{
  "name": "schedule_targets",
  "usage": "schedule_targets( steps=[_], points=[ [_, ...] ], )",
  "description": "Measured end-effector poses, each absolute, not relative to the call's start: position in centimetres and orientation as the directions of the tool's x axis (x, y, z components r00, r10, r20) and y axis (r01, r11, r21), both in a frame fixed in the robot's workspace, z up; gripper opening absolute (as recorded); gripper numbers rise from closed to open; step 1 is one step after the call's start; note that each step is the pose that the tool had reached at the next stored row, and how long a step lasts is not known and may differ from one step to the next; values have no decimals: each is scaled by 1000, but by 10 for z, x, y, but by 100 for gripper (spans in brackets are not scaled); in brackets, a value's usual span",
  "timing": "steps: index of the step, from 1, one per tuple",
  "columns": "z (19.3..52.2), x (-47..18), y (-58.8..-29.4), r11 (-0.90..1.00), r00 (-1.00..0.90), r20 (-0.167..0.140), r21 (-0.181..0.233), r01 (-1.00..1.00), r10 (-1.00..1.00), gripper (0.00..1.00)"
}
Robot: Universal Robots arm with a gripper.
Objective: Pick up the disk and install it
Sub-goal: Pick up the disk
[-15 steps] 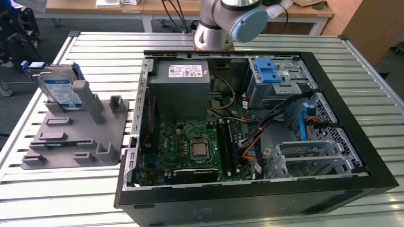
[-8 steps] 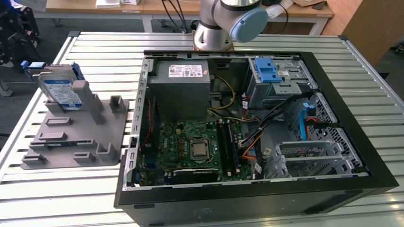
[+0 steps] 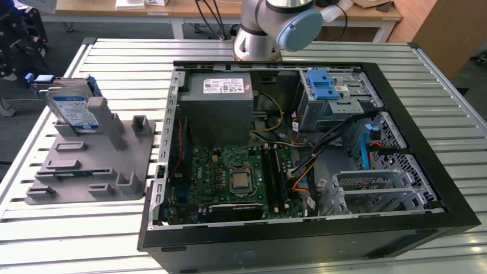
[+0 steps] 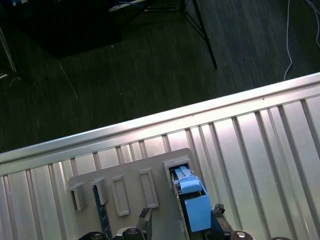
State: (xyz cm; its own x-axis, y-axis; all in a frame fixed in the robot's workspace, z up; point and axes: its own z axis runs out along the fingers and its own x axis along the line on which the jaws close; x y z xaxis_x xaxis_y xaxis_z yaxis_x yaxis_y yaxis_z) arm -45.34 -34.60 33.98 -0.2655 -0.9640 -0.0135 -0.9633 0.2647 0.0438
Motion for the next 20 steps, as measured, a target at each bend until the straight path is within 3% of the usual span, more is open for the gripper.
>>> schedule_targets(
  steps=[20],
  points=[
    [338, -453, -345, 253, -254, -14, 44, -966, -967, 57]
  ],
)
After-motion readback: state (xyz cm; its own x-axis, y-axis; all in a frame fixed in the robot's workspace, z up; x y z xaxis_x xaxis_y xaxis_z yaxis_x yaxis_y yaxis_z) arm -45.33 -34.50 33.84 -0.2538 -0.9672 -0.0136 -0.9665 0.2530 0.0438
